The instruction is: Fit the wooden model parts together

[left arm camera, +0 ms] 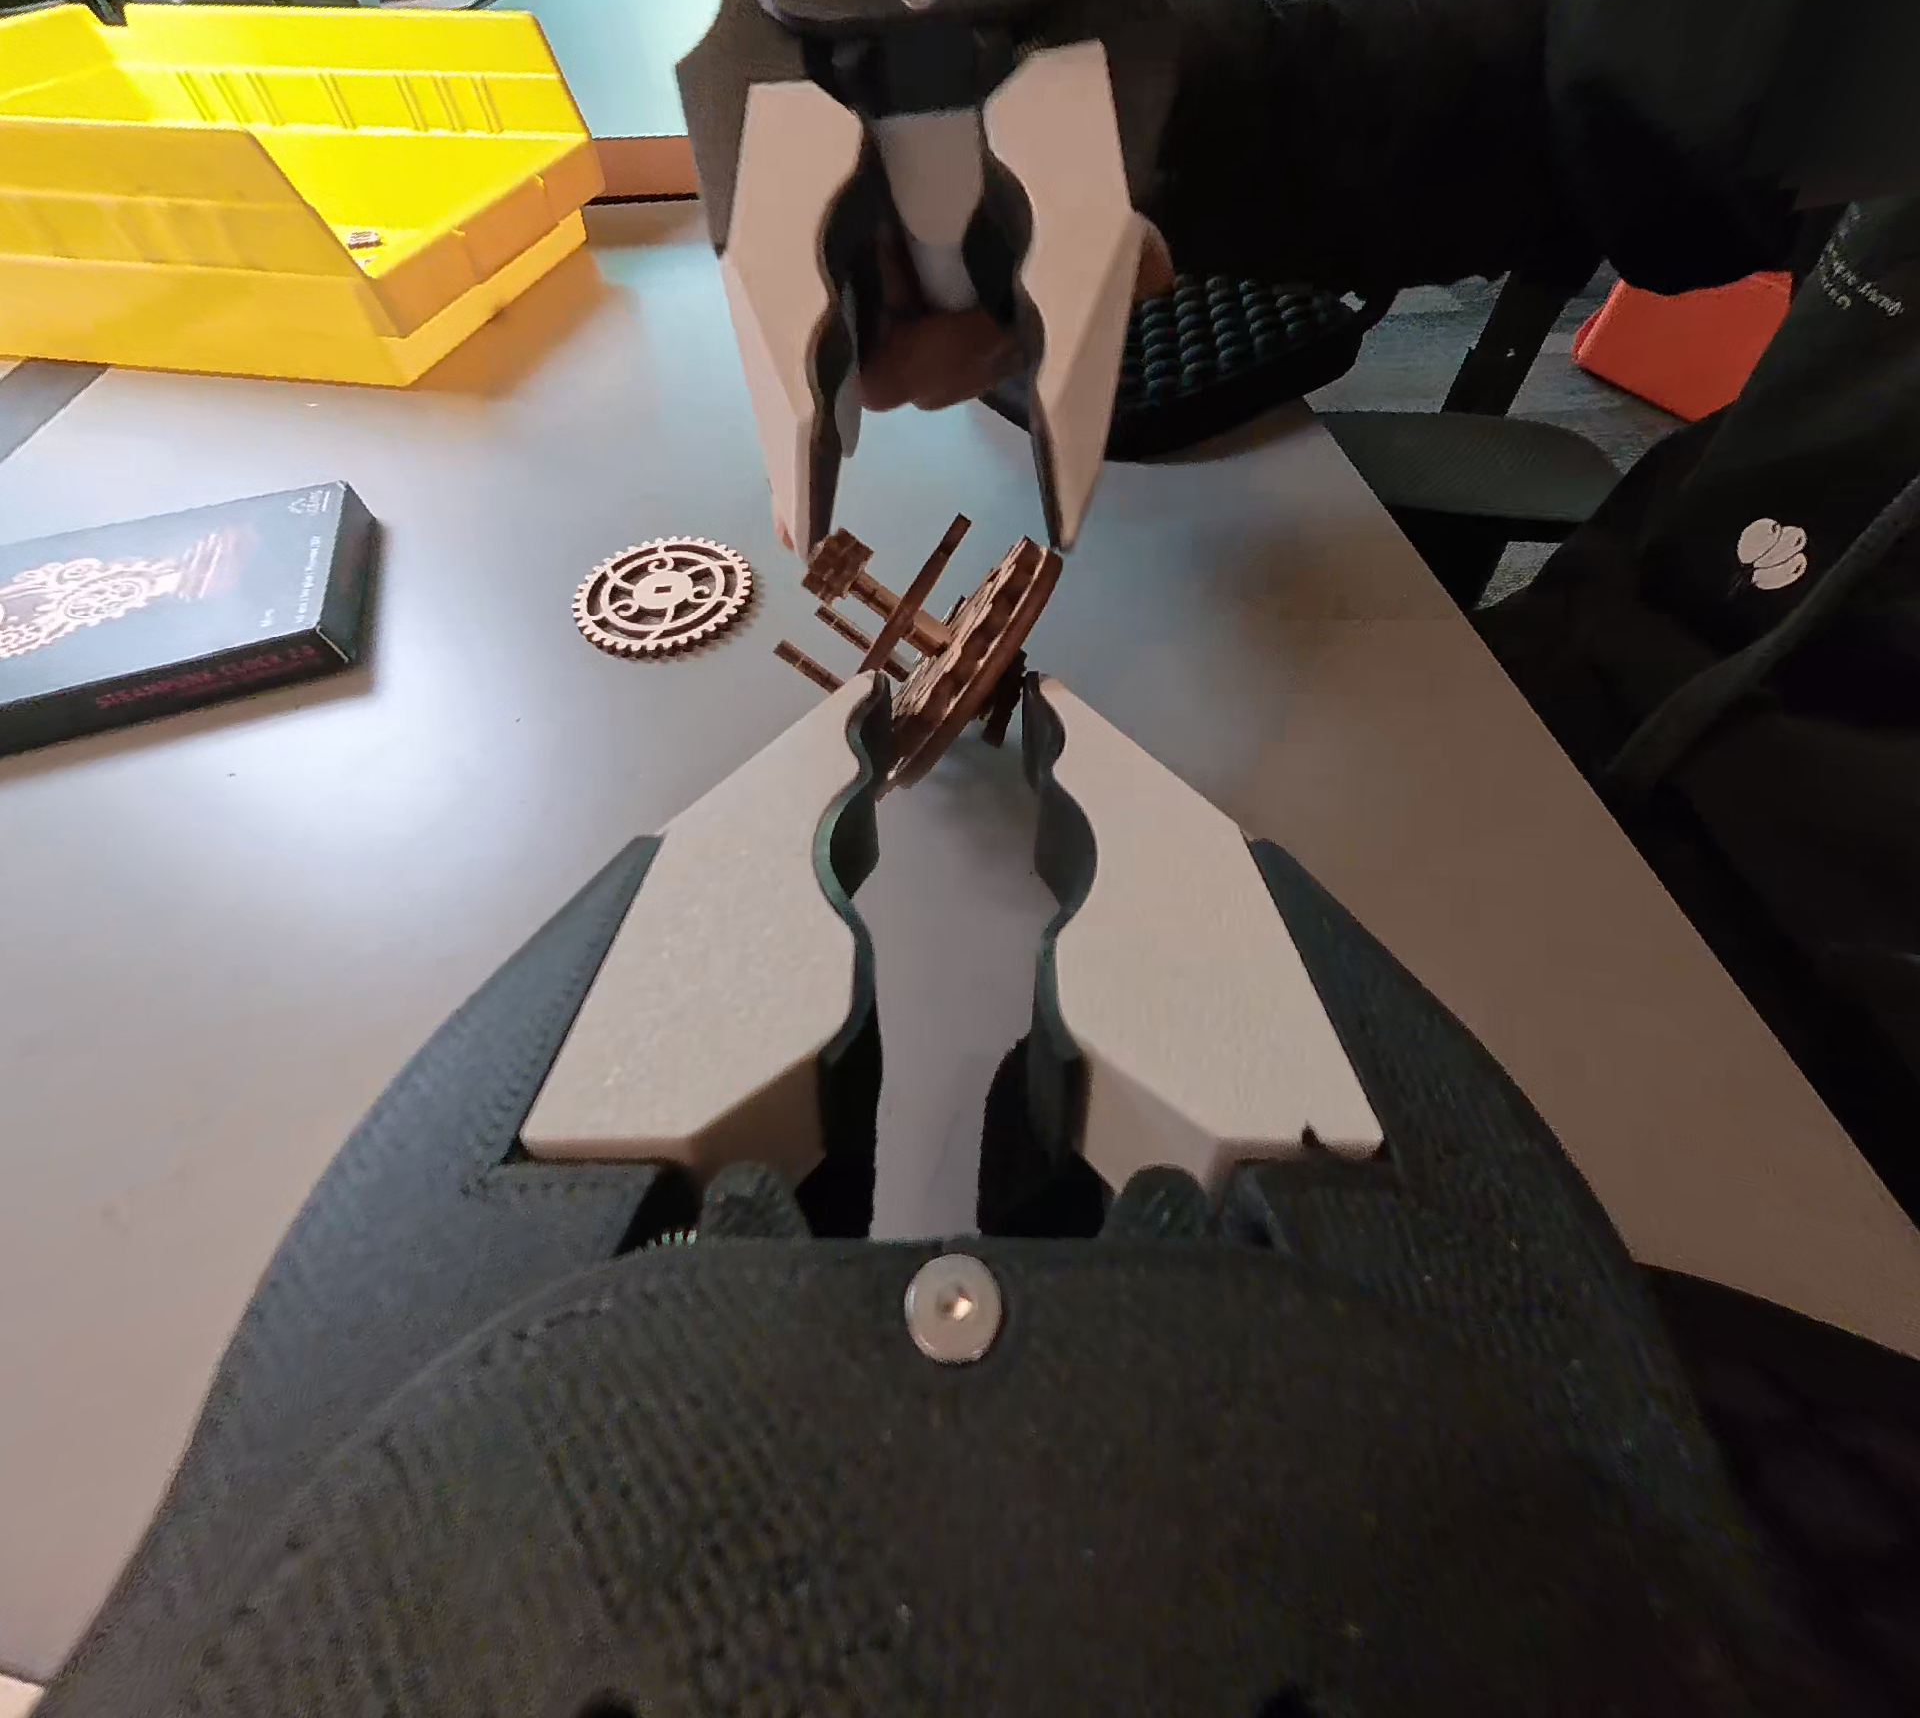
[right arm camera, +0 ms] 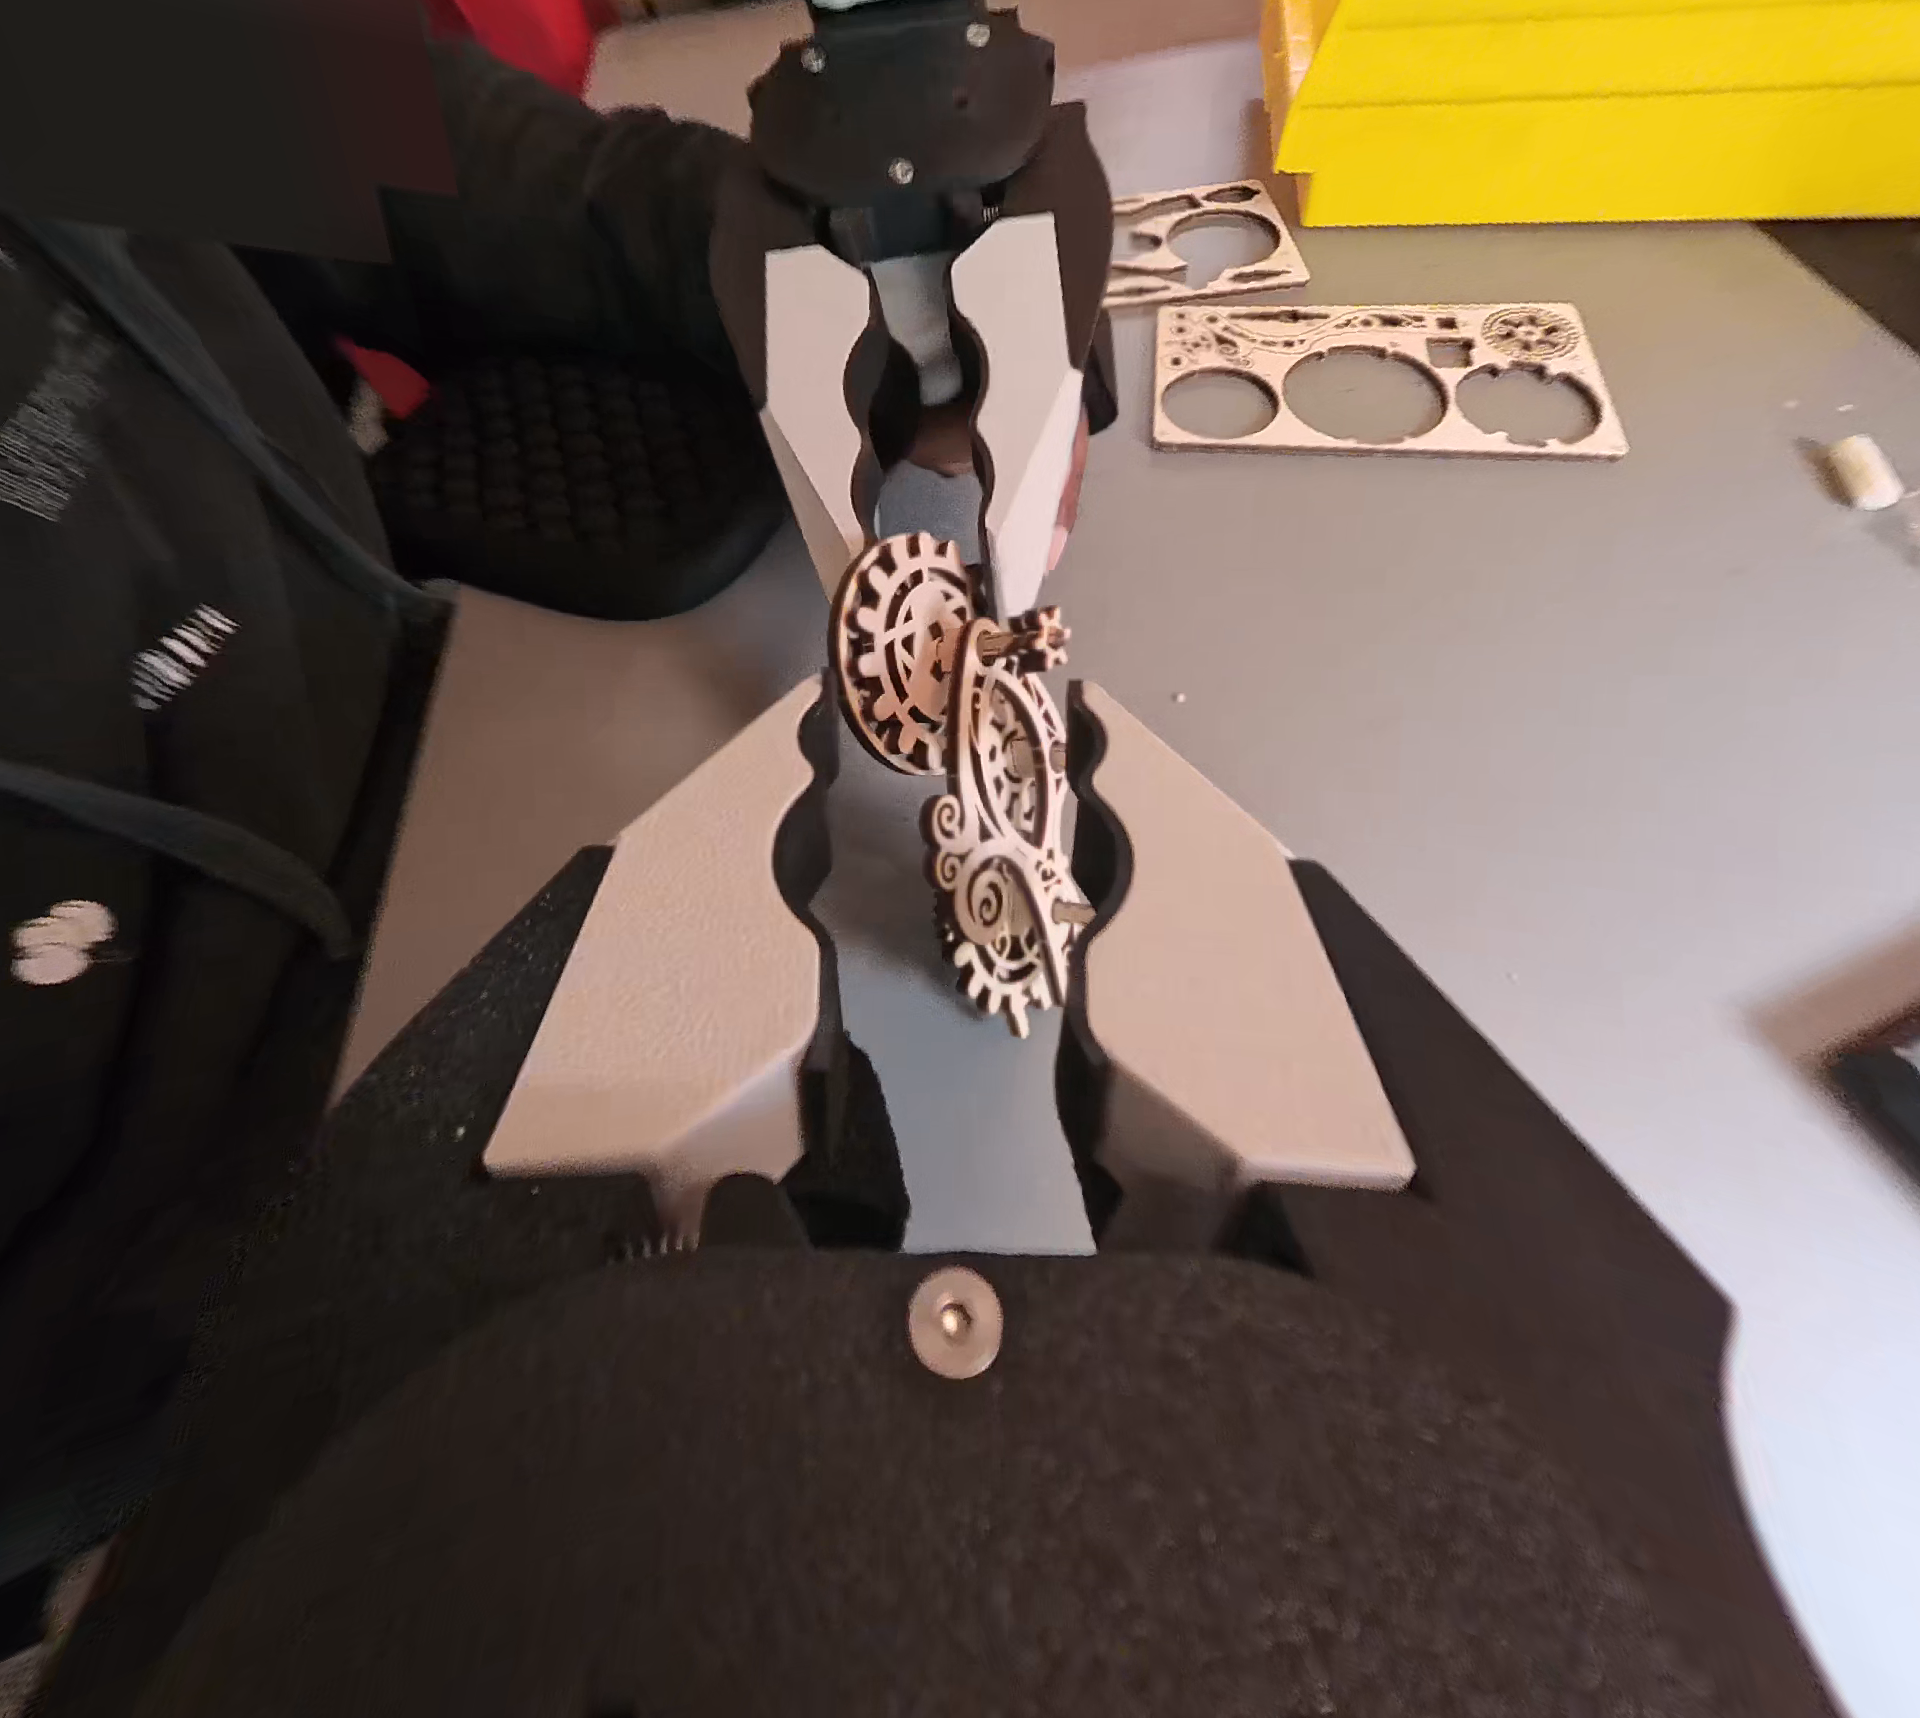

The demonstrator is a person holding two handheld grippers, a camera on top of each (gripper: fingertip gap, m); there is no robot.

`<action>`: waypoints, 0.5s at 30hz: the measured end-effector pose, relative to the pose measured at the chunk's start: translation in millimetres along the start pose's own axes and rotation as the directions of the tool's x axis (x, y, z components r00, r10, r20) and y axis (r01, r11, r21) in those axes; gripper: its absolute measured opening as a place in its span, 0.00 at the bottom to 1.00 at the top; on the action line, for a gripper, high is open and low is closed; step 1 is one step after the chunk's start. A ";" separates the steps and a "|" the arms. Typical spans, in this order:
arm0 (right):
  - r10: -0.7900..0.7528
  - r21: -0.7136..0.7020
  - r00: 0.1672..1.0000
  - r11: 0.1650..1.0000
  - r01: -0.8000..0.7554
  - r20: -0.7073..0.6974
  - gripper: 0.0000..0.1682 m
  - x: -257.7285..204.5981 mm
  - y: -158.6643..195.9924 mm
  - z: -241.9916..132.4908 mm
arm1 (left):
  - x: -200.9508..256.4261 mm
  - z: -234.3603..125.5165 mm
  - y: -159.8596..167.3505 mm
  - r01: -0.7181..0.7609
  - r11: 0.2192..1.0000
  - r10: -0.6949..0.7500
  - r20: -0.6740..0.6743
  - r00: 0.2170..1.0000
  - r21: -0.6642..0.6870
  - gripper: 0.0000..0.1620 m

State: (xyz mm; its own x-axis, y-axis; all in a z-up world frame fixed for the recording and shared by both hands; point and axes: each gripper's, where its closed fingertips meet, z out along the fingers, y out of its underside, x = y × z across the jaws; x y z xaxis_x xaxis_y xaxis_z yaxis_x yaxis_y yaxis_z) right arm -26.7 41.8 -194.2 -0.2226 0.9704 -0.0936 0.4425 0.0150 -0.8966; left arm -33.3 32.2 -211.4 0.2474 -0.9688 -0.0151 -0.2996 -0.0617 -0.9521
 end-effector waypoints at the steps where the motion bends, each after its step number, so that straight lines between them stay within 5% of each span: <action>1: 0.030 0.013 0.999 0.999 -0.030 0.030 0.23 0.7 -3.3 -4.1 | 0.5 0.2 0.4 -0.010 1.000 0.010 0.000 1.000 -0.003 0.14; 15: 0.231 -0.174 0.915 0.968 -0.182 0.331 0.12 2.2 -0.7 6.5 | 8.7 1.6 2.2 -0.115 0.993 0.115 -0.011 0.993 -0.016 0.14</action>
State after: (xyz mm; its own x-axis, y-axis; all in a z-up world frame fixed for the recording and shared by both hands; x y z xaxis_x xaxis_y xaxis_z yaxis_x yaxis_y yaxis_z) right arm -33.1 42.4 -196.6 -0.3887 0.8115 -0.4363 0.6198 -0.1201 -0.7755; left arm -30.4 24.1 -214.2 0.2016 -0.9720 -0.1207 -0.3403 0.0461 -0.9392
